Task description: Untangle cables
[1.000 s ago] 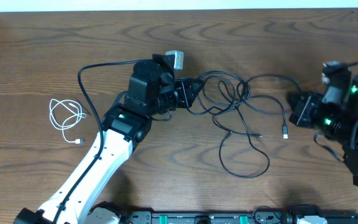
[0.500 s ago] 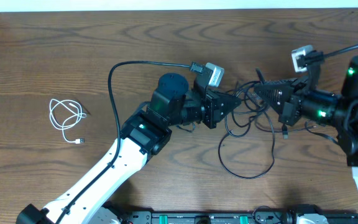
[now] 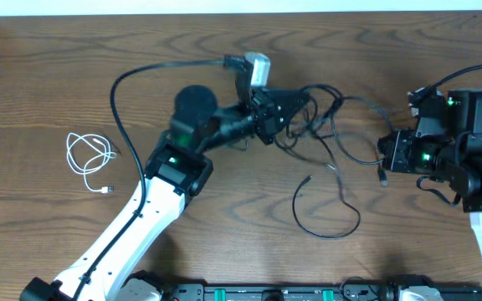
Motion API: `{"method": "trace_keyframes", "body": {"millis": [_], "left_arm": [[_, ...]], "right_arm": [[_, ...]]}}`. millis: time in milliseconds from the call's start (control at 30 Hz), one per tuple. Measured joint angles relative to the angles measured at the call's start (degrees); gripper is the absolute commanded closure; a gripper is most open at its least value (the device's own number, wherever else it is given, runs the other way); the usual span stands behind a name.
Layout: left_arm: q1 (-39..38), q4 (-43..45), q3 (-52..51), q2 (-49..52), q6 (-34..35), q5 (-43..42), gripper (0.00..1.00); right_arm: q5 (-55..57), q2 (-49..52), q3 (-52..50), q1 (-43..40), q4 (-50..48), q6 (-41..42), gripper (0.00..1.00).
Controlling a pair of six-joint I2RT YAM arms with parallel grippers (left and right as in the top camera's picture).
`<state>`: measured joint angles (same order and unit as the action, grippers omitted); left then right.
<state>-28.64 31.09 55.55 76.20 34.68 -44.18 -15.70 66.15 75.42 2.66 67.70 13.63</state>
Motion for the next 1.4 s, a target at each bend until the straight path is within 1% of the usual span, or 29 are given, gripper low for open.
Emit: {"method": "trace_keyframes", "body": {"millis": [100,200,300,367,533,700,833,967,1067,1267,1400], "left_arm": [[-0.1,11.4,0.0,-0.4,3.6,-4.5,0.92],[-0.1,20.0,0.0,-0.9,8.0,-8.1,0.92],[0.2,24.6,0.0,-1.2,11.5,-10.2,0.92],[1.4,25.3,0.0,-1.7,13.3,-11.2,0.92],[9.1,25.3,0.0,-4.2,15.7,-14.7,0.92],[18.2,23.8,-0.2,-7.8,18.2,-19.6,0.92],[23.4,21.0,-0.2,-8.9,19.6,-22.4,0.92],[24.5,13.5,-0.3,-9.1,20.4,-23.0,0.92],[24.9,10.0,-0.3,-8.9,20.8,-22.8,0.92],[25.3,8.9,-0.3,-7.4,20.7,-23.0,0.92],[27.2,7.0,-0.4,-5.7,19.5,-24.4,0.92]], "right_arm": [[1.7,2.2,0.0,0.0,0.0,1.4,0.99],[3.5,4.3,0.0,0.0,0.1,3.3,0.99],[8.1,6.7,0.1,0.2,1.4,6.6,0.99],[12.2,8.4,0.2,0.2,2.9,9.2,0.99],[17.6,12.3,0.2,-2.3,3.8,12.9,0.99],[17.9,13.4,0.2,-7.1,3.9,13.4,0.99],[17.5,13.3,0.3,-9.7,4.0,13.4,0.99],[17.8,13.4,0.3,-10.4,4.3,13.4,0.99],[18.1,13.4,0.3,-10.5,4.4,13.4,0.99],[21.4,13.4,0.3,-10.8,5.5,13.7,0.99],[26.4,13.4,0.3,-13.5,9.4,18.4,0.99]]}}
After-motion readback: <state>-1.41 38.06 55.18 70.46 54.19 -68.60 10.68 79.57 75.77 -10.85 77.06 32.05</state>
